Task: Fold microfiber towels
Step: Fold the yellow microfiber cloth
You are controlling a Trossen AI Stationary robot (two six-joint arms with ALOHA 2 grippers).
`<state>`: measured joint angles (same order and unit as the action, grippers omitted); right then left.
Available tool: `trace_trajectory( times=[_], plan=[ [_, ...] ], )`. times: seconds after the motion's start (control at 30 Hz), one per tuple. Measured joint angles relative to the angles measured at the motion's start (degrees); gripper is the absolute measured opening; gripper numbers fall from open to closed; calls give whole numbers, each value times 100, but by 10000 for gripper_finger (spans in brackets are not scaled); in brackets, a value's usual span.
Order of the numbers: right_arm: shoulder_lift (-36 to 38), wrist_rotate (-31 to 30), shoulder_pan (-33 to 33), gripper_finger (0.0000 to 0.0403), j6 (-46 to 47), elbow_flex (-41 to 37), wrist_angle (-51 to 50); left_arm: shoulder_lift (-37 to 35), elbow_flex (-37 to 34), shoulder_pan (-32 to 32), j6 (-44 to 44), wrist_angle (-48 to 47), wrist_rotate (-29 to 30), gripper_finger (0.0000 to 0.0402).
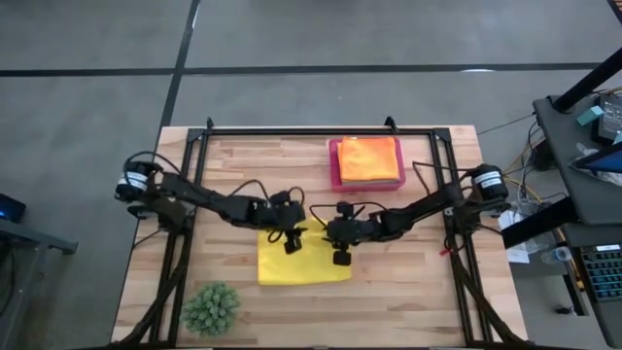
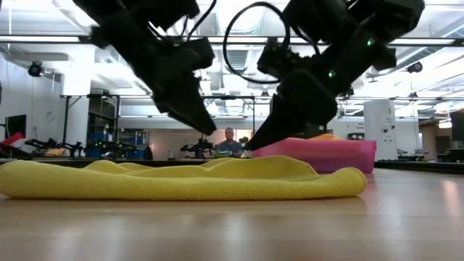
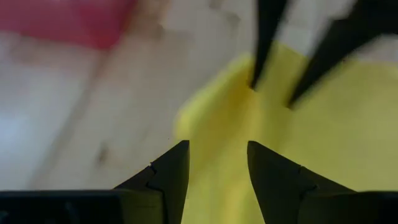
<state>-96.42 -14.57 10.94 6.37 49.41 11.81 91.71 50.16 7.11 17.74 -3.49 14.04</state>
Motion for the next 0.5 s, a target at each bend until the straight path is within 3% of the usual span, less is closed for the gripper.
trace_trajectory(
  times=[0.27,0.5],
  plan=[
    [426,-74,0,176,0,-36,-437,383,-116,-537,-333,691,-98,146],
    [452,-70,0,187,32,-83,-472,1057,-90,-583,-327,1466,-1106,146]
  ],
)
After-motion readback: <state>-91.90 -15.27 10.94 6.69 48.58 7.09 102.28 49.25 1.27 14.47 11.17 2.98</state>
